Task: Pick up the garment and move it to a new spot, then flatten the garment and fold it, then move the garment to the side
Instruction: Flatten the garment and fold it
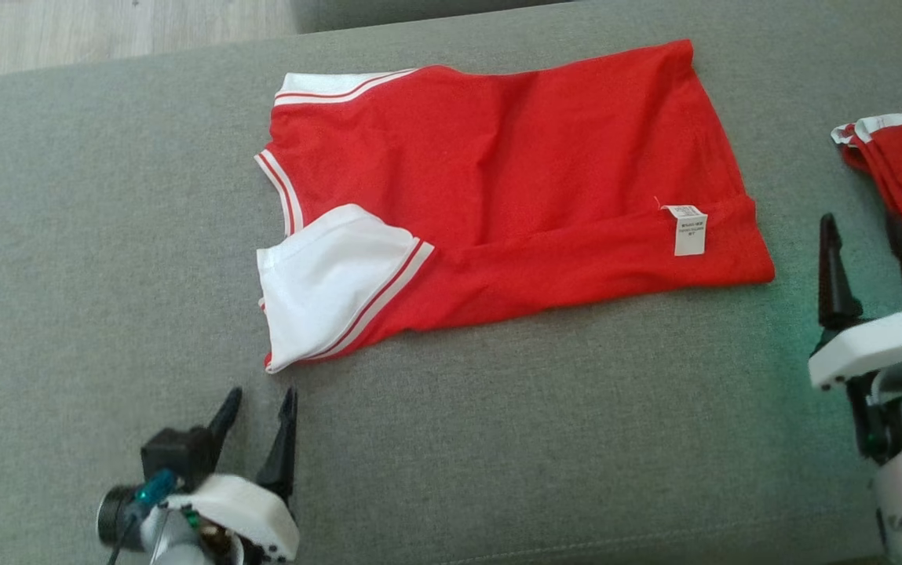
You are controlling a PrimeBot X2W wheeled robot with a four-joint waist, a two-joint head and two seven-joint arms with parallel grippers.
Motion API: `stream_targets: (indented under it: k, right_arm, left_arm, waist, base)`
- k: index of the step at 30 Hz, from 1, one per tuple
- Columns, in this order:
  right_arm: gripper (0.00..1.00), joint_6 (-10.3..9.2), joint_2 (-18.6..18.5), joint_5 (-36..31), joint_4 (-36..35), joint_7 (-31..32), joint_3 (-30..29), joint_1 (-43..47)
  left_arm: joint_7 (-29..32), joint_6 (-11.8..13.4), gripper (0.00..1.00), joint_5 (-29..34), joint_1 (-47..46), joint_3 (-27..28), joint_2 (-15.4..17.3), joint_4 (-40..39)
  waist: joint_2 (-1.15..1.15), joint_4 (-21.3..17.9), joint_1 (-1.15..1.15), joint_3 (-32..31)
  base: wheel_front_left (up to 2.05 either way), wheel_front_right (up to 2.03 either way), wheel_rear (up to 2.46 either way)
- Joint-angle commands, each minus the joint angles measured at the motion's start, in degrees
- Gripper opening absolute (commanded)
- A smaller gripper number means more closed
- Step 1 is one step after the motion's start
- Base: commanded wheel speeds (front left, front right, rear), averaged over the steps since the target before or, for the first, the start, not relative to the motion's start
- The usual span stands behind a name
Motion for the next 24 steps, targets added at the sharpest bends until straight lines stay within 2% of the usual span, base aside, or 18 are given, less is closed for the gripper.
stream_targets:
  k: [1, 5, 16, 24]
  right_arm:
    - [1.0, 0.37, -0.09, -0.15, -1.99, -0.05, 0.83, -0.25]
    - [1.0, 0.37, 0.49, -0.37, -2.57, 0.36, 0.8, -0.01]
    - [1.0, 0.37, 0.06, -0.49, -4.03, 1.3, 0.58, -0.34]
    - [1.0, 0.37, 0.08, -0.33, -3.7, 1.83, 1.45, -1.7]
  left_arm:
    - [-0.13, 0.61, 1.0, 0.28, -2.32, 1.8, 0.93, -1.47]
    - [-0.17, 1.17, 1.0, -0.07, -3.79, 2.07, 0.44, -1.07]
    - [-0.28, 0.62, 1.0, -0.58, -7.41, 1.86, 0.17, 1.16]
    - [0.39, -0.88, 1.0, -1.93, -11.51, 1.83, 0.11, 5.17]
  waist:
    - [0.0, -0.03, 0.0, 0.02]
    - [0.0, -0.02, 0.0, 0.28]
    - [0.0, 0.24, 0.0, 1.79]
    - [0.0, 1.1, 0.0, 3.48]
  base:
    - [0.0, 0.0, 0.0]
    - [0.0, 0.0, 0.0]
    - [0.0, 0.0, 0.0]
    - [0.0, 0.0, 0.0]
